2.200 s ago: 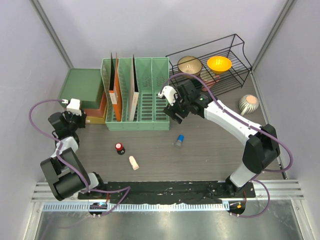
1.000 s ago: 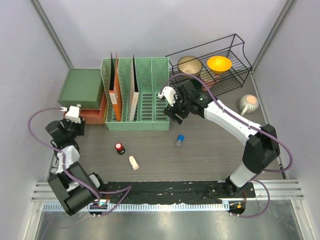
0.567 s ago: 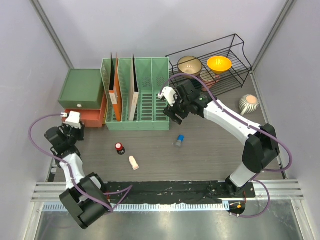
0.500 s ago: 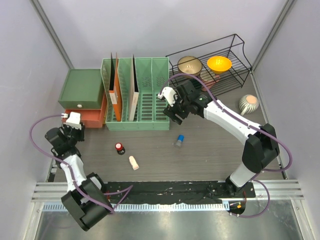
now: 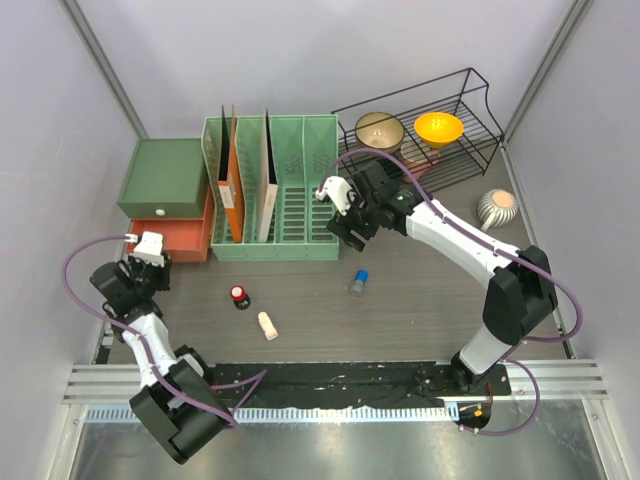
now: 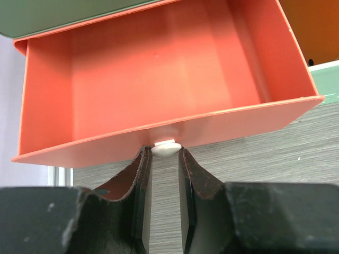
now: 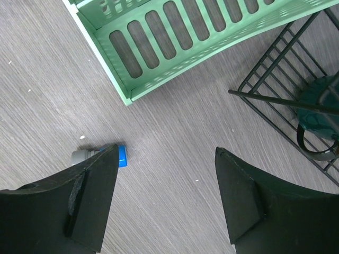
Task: Organize the desk
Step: Open the drawer in the storage box, then pick up the stationery from the center of the board.
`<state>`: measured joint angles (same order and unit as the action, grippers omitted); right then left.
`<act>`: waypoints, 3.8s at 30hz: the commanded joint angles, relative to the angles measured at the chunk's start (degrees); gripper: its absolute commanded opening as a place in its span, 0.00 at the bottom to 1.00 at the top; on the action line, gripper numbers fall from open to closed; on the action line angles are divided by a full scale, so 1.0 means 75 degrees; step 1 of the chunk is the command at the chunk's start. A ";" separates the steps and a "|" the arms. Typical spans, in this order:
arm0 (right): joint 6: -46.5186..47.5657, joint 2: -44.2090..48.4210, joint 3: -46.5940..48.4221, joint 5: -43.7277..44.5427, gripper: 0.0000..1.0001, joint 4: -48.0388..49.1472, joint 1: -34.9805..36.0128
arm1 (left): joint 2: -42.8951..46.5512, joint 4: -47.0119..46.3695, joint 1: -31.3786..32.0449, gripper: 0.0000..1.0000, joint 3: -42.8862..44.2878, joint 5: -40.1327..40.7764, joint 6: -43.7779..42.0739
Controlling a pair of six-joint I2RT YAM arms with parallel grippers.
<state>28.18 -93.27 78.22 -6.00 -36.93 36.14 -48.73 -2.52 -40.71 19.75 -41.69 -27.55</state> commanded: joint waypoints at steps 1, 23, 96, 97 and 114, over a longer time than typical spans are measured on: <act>0.0074 -0.0032 0.0329 -0.0114 0.77 -0.0033 -0.0014 | -0.0053 -0.0050 -0.0162 0.14 -0.0055 -0.0347 -0.0194; 0.0097 -0.0102 0.0388 -0.0219 0.78 -0.0174 -0.0014 | 0.1188 0.3474 -0.0537 0.89 0.0939 -0.0956 -0.1504; 0.0191 -0.0841 0.0587 0.0120 0.78 -0.0584 -0.0026 | -0.1659 0.6079 0.6342 0.74 0.2734 0.2032 -0.1847; 0.0191 -0.0852 0.0587 0.0132 0.78 -0.0584 -0.0026 | -0.1671 0.6044 0.6365 0.73 0.2723 0.2055 -0.1835; 0.0203 -0.0923 0.0587 0.0132 0.78 -0.0631 -0.0084 | -0.2198 0.5575 0.6811 0.54 0.2605 0.2324 -0.1518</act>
<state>29.45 -100.53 80.25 -5.23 -41.93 35.86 -65.01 41.41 9.82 39.64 -25.23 -39.86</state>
